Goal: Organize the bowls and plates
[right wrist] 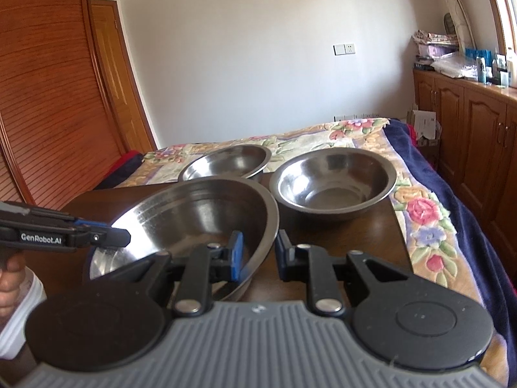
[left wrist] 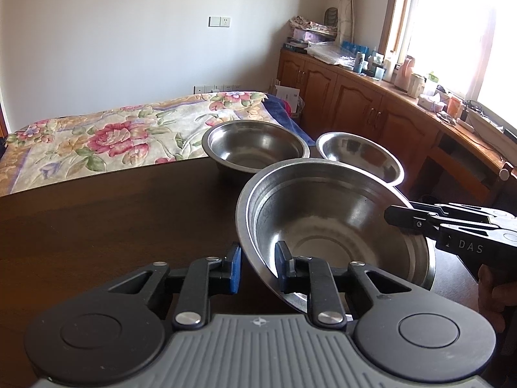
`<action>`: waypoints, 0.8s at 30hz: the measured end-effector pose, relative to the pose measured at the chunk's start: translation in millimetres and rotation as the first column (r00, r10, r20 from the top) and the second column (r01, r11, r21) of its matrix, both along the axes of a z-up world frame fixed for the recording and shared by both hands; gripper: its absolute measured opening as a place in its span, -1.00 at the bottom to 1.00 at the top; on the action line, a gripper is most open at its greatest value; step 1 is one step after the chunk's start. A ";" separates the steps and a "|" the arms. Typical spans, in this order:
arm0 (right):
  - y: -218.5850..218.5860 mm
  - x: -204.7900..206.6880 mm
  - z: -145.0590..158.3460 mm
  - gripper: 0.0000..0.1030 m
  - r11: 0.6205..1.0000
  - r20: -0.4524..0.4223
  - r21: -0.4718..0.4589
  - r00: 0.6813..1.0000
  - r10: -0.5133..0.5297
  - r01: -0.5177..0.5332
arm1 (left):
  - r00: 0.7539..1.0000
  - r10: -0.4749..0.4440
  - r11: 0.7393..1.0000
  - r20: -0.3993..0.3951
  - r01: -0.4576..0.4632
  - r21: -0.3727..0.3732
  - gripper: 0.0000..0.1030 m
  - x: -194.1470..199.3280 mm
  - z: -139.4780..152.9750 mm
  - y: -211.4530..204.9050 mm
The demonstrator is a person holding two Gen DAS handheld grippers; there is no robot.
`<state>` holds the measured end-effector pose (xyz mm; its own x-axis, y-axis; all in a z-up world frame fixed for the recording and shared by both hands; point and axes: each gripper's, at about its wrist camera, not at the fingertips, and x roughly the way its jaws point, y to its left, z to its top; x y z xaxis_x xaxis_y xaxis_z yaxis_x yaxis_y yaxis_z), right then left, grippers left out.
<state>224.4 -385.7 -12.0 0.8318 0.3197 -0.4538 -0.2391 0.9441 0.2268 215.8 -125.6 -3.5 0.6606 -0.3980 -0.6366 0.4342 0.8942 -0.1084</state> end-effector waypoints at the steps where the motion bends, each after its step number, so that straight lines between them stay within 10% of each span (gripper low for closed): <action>1: 0.3 0.2 -0.3 -0.54 1.000 -0.002 0.002 1.000 0.000 0.000 | 1.000 0.000 1.000 0.000 0.000 0.002 -0.55 -0.4 -0.2 -0.3; 24: 20.9 -40.8 12.5 -0.57 1.000 0.021 0.028 1.000 -0.007 0.006 | 0.999 -0.011 0.999 0.053 0.013 -0.032 -0.61 -48.1 19.1 29.2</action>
